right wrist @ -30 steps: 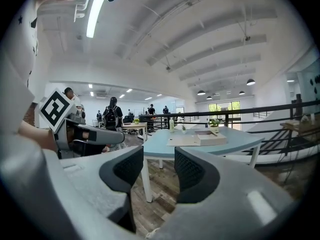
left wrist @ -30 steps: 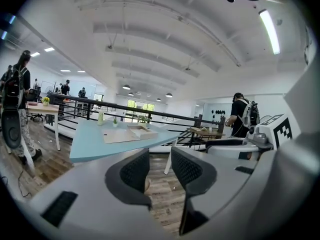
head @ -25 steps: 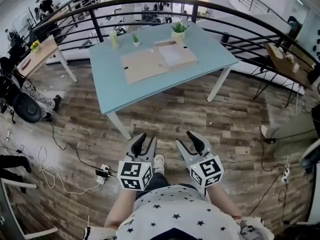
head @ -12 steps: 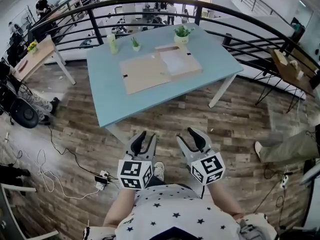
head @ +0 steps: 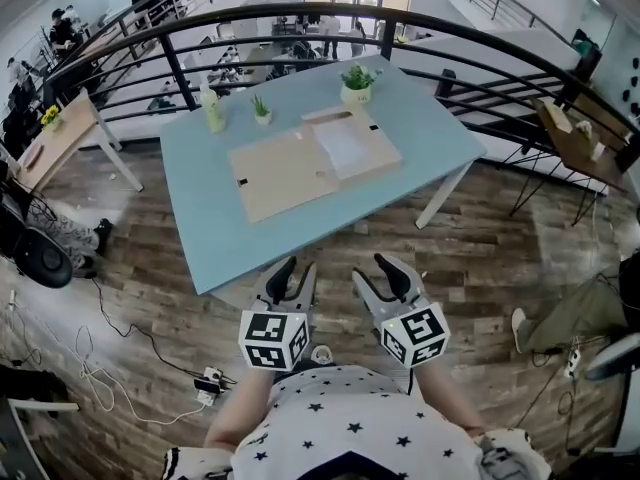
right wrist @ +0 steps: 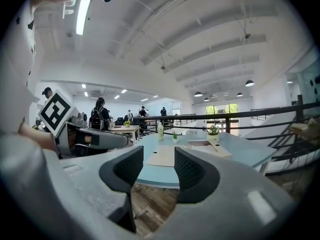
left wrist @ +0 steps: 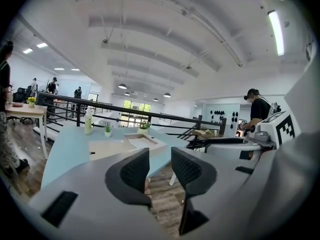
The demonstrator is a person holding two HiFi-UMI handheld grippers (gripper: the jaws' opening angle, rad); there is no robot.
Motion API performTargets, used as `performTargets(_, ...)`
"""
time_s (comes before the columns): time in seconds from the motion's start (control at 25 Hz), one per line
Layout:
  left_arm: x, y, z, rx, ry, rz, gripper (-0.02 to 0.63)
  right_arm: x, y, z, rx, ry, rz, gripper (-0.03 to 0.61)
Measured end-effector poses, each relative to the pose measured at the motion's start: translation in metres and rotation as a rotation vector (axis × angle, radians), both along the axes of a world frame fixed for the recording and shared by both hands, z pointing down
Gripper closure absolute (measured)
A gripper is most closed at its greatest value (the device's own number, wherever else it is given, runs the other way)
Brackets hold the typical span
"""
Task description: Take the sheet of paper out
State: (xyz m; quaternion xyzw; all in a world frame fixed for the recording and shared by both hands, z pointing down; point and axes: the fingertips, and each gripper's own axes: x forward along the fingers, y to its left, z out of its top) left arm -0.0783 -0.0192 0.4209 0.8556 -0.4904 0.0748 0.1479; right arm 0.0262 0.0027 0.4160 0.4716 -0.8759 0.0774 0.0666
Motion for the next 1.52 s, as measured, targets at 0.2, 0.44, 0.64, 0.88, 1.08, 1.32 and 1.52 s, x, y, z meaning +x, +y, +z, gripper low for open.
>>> performTargets(0.2, -0.001, -0.045, -0.005, 0.006, 0.012, 0.019, 0.485, -0.005, -0.043, -0.004, 0.010, 0.001, 0.004, 0.400)
performTargets(0.44, -0.002, -0.086, -0.004, 0.013, 0.008, 0.046, 0.486, -0.011, -0.083, -0.003, 0.020, 0.000, 0.015, 0.400)
performTargets(0.64, -0.002, -0.107, -0.002, 0.007, 0.016, 0.058, 0.486, -0.011, -0.101, -0.002, 0.013, -0.004, 0.030, 0.400)
performTargets(0.88, 0.003, -0.130, 0.007, -0.016, 0.015, 0.064, 0.486, -0.003, -0.121, 0.005, -0.005, -0.006, 0.044, 0.400)
performTargets(1.08, 0.012, -0.166, 0.018, -0.023, 0.011, 0.057, 0.486, 0.011, -0.155, 0.012, -0.014, -0.010, 0.044, 0.400)
performTargets(1.32, 0.022, -0.224, 0.023, -0.027, 0.010, 0.021, 0.486, 0.029, -0.209, 0.008, -0.004, -0.007, 0.019, 0.400)
performTargets(1.52, 0.036, -0.268, 0.021, -0.037, 0.013, -0.003, 0.486, 0.042, -0.250, 0.004, -0.011, -0.004, -0.007, 0.400)
